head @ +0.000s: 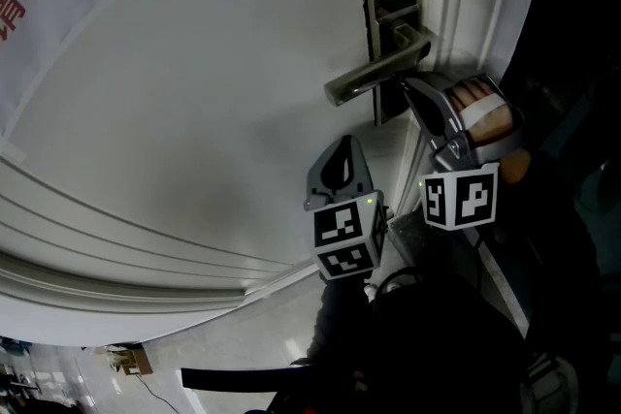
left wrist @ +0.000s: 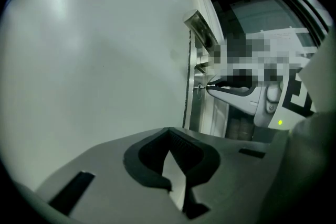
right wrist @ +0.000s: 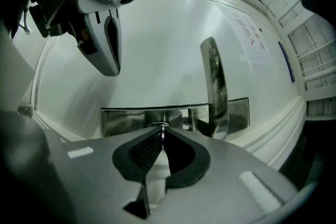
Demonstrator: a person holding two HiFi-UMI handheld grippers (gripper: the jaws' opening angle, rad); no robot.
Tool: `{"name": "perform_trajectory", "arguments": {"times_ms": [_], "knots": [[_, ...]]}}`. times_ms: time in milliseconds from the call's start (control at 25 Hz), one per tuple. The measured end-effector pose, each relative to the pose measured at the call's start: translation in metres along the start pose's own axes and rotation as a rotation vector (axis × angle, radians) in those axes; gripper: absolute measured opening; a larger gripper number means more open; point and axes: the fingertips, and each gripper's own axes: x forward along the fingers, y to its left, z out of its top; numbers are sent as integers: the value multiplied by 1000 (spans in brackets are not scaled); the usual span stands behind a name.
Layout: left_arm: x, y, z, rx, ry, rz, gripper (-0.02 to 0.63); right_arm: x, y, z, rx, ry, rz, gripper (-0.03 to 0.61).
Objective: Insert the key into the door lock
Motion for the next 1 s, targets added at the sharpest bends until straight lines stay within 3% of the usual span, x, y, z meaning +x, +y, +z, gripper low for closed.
{"name": "perform_trajectory", "arguments": {"times_ms": [1000], "knots": [[-1, 0, 1, 4, 0, -1, 2, 0, 0, 0, 0, -1, 2, 14]]}}
